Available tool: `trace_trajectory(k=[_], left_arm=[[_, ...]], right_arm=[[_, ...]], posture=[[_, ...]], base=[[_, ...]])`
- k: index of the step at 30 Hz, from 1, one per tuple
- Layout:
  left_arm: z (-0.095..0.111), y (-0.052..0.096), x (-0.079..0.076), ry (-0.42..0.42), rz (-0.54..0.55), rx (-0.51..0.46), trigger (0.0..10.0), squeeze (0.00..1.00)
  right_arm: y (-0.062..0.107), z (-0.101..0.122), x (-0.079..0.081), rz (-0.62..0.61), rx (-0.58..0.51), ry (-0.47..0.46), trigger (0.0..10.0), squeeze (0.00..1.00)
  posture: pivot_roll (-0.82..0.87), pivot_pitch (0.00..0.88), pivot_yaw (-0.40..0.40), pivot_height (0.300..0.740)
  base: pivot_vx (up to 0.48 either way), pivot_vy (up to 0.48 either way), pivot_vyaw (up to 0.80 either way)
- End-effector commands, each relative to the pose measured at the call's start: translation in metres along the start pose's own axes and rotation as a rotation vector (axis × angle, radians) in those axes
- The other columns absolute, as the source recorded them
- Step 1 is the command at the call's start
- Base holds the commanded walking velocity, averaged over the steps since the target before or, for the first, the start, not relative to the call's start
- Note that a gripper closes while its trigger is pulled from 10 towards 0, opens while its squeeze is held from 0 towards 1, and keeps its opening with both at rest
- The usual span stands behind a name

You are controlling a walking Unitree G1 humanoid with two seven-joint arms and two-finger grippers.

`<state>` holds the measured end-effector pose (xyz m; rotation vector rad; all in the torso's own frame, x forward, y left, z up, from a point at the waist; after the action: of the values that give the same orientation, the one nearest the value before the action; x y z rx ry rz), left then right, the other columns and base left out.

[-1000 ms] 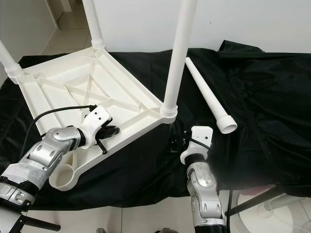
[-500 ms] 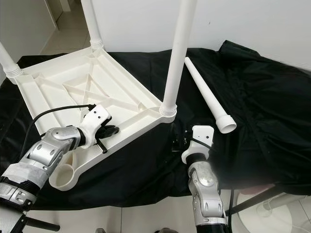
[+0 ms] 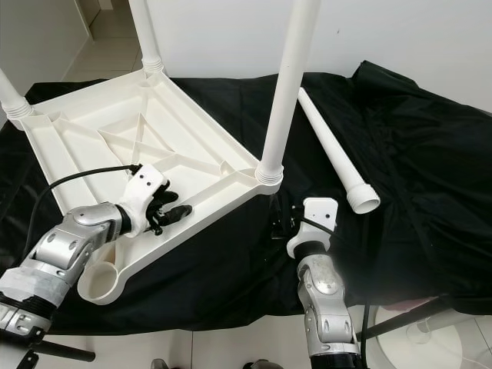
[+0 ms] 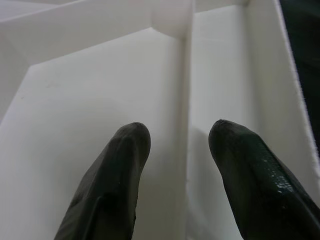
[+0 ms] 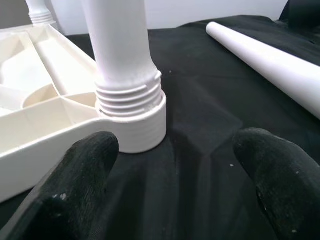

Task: Building children table

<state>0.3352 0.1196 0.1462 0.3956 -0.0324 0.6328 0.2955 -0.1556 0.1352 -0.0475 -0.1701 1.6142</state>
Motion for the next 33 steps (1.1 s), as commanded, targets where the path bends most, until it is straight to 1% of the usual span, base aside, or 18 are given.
trace_trajectory(k=[1,3,4,6,9,12,14,15,16,17,18,19,20,23,27,30,32,33], left_arm=[[-0.003,0.007,0.004,-0.004,-0.018,0.005,10.0,0.0],[-0.001,0.014,0.016,0.029,0.026,-0.006,10.0,0.0],[-0.001,0.014,0.016,0.029,0.026,-0.006,10.0,0.0],[0.004,0.022,0.028,0.048,0.077,-0.037,10.0,0.0],[0.006,0.025,0.032,0.055,0.093,-0.047,10.0,0.0],[0.011,0.04,0.051,0.063,0.168,-0.076,10.0,0.0],[0.011,0.04,0.051,0.063,0.168,-0.076,10.0,0.0],[0.009,0.046,0.061,0.067,0.217,-0.066,10.0,0.0],[0.009,0.046,0.061,0.067,0.217,-0.066,10.0,0.0],[0.007,0.051,0.068,0.069,0.254,-0.053,10.0,0.0],[0.007,0.051,0.068,0.069,0.254,-0.053,10.0,0.0],[0.005,0.054,0.073,0.069,0.281,-0.04,10.0,0.0],[0.005,0.054,0.073,0.069,0.281,-0.04,10.0,0.0],[-0.006,0.066,0.087,0.067,0.357,0.006,10.0,0.0],[-0.01,0.071,0.091,0.065,0.384,0.027,10.0,0.0],[-0.024,0.08,0.097,0.009,0.428,0.122,10.0,0.0],[-0.024,0.08,0.097,0.009,0.428,0.122,10.0,0.0],[-0.029,0.083,0.097,-0.019,0.431,0.154,10.0,0.0]], right_arm=[[0.0,-0.002,-0.001,0.002,0.003,-0.005,10.0,0.0],[-0.001,-0.003,0.0,0.006,0.004,-0.007,10.0,0.0],[-0.001,-0.003,0.0,0.006,0.004,-0.007,10.0,0.0],[-0.002,-0.004,0.002,0.019,0.01,-0.009,10.0,0.0],[-0.003,-0.004,0.002,0.026,0.012,-0.01,10.0,0.0],[-0.003,-0.007,0.004,0.045,0.024,-0.012,10.0,0.0],[-0.003,-0.007,0.004,0.045,0.024,-0.012,10.0,0.0],[-0.003,-0.008,0.005,0.055,0.028,-0.011,10.0,0.0],[-0.003,-0.008,0.005,0.055,0.028,-0.011,10.0,0.0],[-0.003,-0.008,0.006,0.063,0.03,-0.012,10.0,0.0],[-0.003,-0.008,0.006,0.063,0.03,-0.012,10.0,0.0],[-0.003,-0.009,0.007,0.069,0.031,-0.013,10.0,0.0],[-0.003,-0.009,0.007,0.069,0.031,-0.013,10.0,0.0],[-0.003,-0.009,0.007,0.075,0.033,-0.013,10.0,0.0],[-0.003,-0.01,0.006,0.074,0.034,-0.012,10.0,0.0],[-0.003,-0.011,0.007,0.081,0.037,-0.011,10.0,0.0],[-0.003,-0.011,0.007,0.081,0.037,-0.011,10.0,0.0],[-0.004,-0.011,0.008,0.085,0.036,-0.011,10.0,0.0]], posture=[[-0.09,0.094,0.006,0.74],[-0.08,0.094,0.007,0.74],[-0.08,0.094,0.007,0.74],[-0.08,0.094,0.007,0.74],[-0.08,0.094,0.007,0.74],[-0.07,0.093,0.007,0.74],[-0.07,0.093,0.007,0.74],[-0.07,0.092,0.005,0.74],[-0.07,0.092,0.005,0.74],[-0.07,0.092,0.004,0.74],[-0.07,0.092,0.004,0.74],[-0.07,0.093,0.005,0.74],[-0.07,0.093,0.005,0.74],[-0.07,0.093,0.006,0.74],[-0.07,0.092,0.004,0.74],[-0.07,0.09,0.001,0.74],[-0.07,0.09,0.001,0.74],[-0.07,0.086,0.001,0.74]], base=[[0.0,0.0,0.0],[0.0,0.0,0.0],[0.0,0.0,0.0],[0.0,0.0,0.0],[0.0,0.0,0.0],[0.0,0.0,0.0],[0.0,0.0,0.0],[0.0,0.0,0.0],[0.0,0.0,0.0],[0.0,0.0,0.0],[0.0,0.0,0.0],[0.0,0.0,0.0],[0.0,0.0,0.0],[0.0,0.0,0.0],[0.0,0.0,0.0],[0.0,0.0,0.0],[0.0,0.0,0.0],[0.0,0.0,0.0]])
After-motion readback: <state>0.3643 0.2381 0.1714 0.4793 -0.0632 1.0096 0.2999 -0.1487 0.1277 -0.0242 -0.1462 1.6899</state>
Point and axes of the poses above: a point about 5 cm out from each wrist's last joint towards the gripper, its own y axis pointing back from the gripper into the wrist, its own z axis along the axis of the wrist's last joint, x = y × z, the point moved 2 cm from there along -y, pointing out of the wrist towards the gripper, and after that the axes turned 2 degrees about -y, right-handed, at the moved point
